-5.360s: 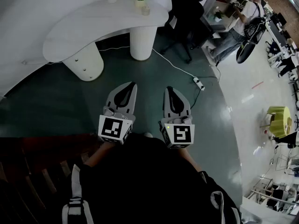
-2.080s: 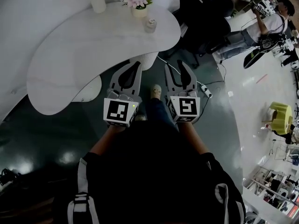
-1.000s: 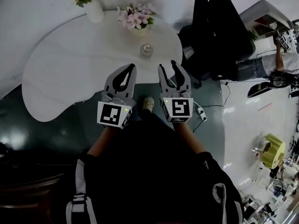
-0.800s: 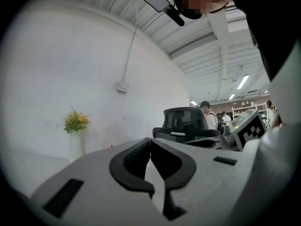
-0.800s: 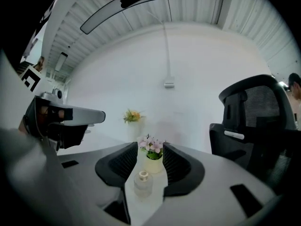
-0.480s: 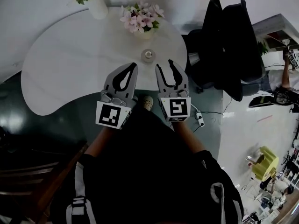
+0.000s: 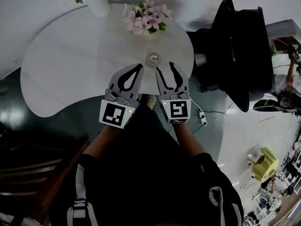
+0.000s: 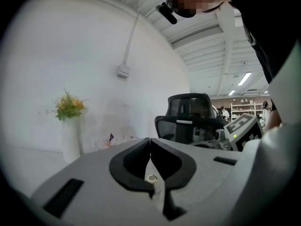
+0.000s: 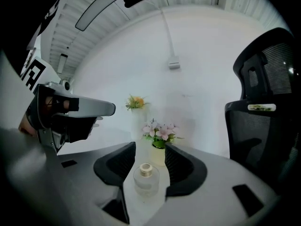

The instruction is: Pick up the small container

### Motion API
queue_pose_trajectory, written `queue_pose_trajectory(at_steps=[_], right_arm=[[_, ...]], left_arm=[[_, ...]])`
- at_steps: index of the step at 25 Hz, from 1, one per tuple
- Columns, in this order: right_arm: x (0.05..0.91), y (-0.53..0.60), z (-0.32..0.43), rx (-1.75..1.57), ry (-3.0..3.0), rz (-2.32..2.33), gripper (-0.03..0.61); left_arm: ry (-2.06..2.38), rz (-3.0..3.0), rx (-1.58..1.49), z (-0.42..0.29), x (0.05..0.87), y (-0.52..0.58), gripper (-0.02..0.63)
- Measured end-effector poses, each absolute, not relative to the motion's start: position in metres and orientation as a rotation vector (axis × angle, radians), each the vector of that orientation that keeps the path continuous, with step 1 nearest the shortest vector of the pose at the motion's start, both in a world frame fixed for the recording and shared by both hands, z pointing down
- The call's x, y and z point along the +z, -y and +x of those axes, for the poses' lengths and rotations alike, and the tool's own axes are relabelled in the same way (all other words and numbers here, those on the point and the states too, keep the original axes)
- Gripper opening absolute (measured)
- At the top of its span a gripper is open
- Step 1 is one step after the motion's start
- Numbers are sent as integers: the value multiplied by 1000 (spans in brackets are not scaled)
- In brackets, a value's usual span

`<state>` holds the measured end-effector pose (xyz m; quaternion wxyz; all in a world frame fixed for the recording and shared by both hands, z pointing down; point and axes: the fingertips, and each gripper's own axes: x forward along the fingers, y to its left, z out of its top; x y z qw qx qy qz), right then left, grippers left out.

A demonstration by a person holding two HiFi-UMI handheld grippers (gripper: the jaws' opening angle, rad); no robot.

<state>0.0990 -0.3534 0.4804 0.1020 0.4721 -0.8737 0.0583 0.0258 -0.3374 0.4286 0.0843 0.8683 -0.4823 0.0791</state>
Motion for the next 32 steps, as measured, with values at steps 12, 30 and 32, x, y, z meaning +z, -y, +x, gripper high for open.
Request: queue_pose_trajectory(at_steps=[12, 30, 32], right_arm=[[548, 365, 80, 252, 2513, 1276, 268], [610, 384, 60, 352, 2448, 1298, 318], [611, 387, 58, 351, 2451, 1316, 321]], left_arm=[[1372, 2550, 299, 17, 469, 353, 9], [1335, 2492, 350, 11, 506, 352, 9], [1335, 2488, 356, 9, 508, 352, 9]])
